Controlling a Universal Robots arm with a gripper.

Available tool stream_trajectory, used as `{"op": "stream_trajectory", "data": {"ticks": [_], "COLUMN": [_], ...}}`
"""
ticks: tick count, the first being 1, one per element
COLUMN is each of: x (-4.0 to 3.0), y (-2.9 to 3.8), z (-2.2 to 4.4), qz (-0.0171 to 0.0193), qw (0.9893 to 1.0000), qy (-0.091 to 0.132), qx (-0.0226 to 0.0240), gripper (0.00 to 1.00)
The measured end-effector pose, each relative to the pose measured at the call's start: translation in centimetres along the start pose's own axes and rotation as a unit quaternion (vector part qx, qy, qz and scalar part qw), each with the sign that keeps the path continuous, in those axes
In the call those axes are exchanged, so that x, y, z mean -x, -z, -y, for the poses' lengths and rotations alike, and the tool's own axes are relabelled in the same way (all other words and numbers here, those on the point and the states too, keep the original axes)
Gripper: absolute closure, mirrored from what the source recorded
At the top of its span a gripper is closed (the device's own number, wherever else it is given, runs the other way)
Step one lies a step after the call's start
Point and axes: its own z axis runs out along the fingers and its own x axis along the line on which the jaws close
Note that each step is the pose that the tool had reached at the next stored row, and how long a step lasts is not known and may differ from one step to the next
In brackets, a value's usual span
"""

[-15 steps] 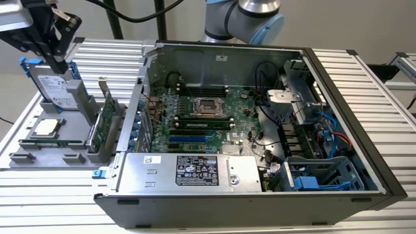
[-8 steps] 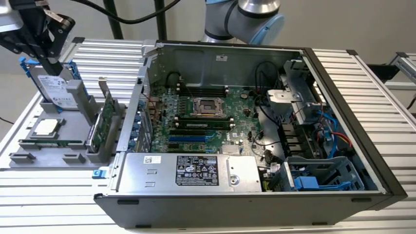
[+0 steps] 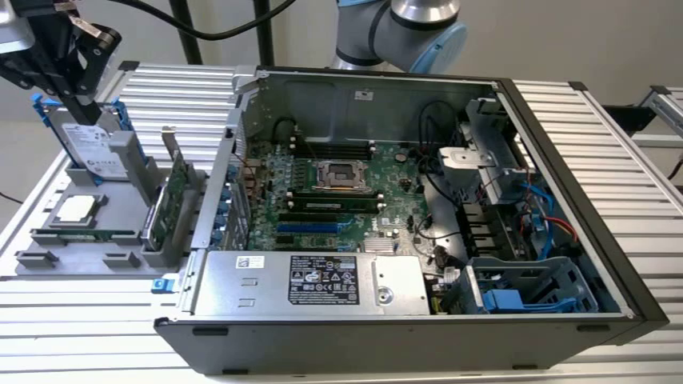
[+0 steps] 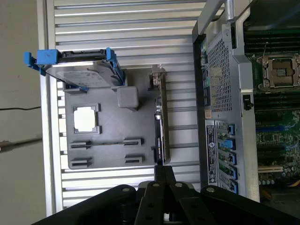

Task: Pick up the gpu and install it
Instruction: 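Pick up the gpu and move the gpu toward the slot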

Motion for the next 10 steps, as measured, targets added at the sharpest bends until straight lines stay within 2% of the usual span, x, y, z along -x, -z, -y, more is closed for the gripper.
{"op": "stream_trajectory", "data": {"ticks": [9, 10], "x": [0.0, 0.0], "y": [0.0, 0.0], "z": [0.0, 0.0], "qz": [0.0, 0.0], "qw": [1.0, 1.0], "qy": [0.0, 0.0], "qx": [0.0001, 0.0001], "gripper": [1.0, 0.0]}}
